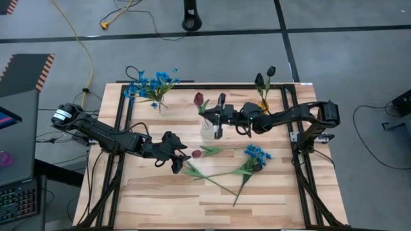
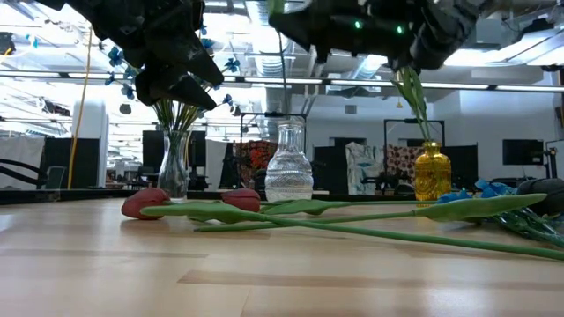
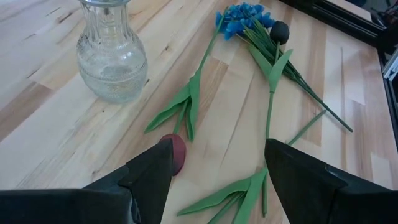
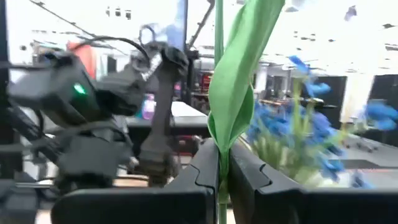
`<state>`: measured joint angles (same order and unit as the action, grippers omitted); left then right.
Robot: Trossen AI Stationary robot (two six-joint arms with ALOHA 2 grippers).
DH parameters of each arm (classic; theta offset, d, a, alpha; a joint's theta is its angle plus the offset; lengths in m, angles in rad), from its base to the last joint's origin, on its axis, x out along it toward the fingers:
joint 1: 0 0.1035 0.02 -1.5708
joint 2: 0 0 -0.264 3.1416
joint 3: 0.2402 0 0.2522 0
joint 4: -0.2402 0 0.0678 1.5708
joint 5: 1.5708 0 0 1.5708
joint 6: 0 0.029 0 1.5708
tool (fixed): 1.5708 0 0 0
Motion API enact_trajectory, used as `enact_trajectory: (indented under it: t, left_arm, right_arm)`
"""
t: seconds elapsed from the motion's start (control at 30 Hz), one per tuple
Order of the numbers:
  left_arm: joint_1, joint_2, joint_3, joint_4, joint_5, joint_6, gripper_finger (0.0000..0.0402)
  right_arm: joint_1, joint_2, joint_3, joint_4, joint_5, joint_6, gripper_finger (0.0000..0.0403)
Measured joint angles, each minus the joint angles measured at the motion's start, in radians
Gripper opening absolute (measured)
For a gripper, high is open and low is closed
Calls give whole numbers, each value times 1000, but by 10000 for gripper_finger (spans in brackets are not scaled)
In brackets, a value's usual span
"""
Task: Sort flowers into vase by color
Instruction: Put the red flower into the bottom transparent vase
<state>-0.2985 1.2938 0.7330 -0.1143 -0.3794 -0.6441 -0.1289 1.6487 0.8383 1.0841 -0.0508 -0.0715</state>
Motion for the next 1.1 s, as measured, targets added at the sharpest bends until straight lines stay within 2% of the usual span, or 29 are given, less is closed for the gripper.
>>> enact_trajectory:
  t: [0.3,0.6,1.1]
  left_arm:
    - [0,0,0,1,-24,-16,242]
    - [0,0,0,0,-30,-15,242]
    - [0,0,0,0,-33,-15,242]
  right_arm:
    - [-2,2,-76,7,0,-15,45]
    - [-19,3,-77,-77,0,0,57]
    - [-18,2,-77,-92,0,-6,61]
